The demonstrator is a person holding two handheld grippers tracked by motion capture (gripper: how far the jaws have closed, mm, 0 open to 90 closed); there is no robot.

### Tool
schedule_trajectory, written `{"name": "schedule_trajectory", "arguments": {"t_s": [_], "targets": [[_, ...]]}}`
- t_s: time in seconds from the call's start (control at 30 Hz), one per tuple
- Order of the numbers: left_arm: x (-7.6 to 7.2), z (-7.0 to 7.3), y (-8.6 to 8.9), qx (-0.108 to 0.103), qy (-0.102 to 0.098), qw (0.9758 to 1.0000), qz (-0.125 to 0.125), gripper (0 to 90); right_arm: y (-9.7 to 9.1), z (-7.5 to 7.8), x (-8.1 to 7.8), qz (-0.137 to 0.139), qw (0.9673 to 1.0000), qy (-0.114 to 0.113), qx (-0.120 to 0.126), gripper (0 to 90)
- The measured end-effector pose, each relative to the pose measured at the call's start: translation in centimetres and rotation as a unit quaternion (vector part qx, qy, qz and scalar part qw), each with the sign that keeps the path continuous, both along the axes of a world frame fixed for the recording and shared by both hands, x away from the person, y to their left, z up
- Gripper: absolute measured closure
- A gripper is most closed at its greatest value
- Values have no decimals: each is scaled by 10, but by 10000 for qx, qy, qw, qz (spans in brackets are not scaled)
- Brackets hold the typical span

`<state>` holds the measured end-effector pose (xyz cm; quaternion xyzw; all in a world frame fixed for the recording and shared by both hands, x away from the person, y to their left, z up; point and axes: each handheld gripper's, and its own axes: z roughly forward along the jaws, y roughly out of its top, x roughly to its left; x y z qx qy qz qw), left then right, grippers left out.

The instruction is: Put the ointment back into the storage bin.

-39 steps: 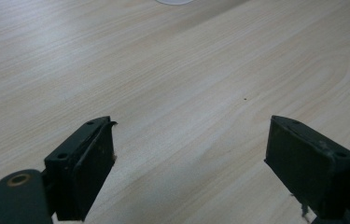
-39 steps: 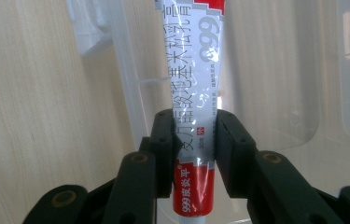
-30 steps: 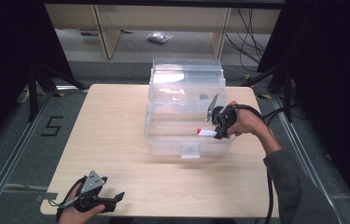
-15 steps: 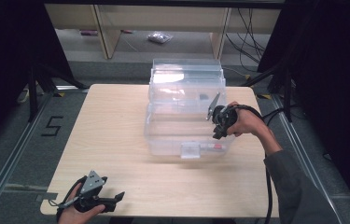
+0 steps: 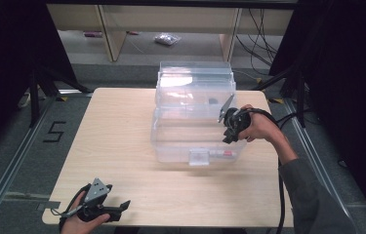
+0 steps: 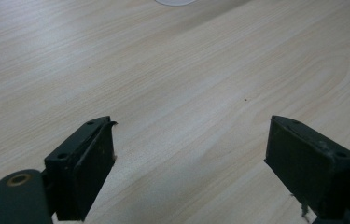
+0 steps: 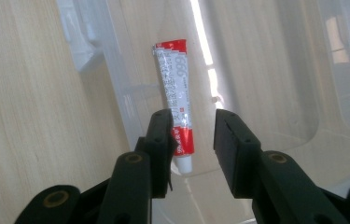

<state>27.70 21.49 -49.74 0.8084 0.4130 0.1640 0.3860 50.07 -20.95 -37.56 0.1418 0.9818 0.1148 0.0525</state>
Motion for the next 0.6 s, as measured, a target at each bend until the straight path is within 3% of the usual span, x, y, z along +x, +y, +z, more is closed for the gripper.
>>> {"name": "schedule_trajectory", "arguments": {"t_s": [0.07,0.37,0.43,0.6], "targets": [[0,0,0,11,-2,10000,4,150,-1,1,1,96,9999,-19,71,664],[0,0,0,-19,15,10000,-33,150,-3,6,1,-44,9996,-107,260,628],[0,1,0,12,30,10000,-39,150,-4,8,0,-243,9991,-111,327,610],[0,0,0,-19,13,10000,-41,150,-4,11,-2,-333,9985,-138,415,590]]}}
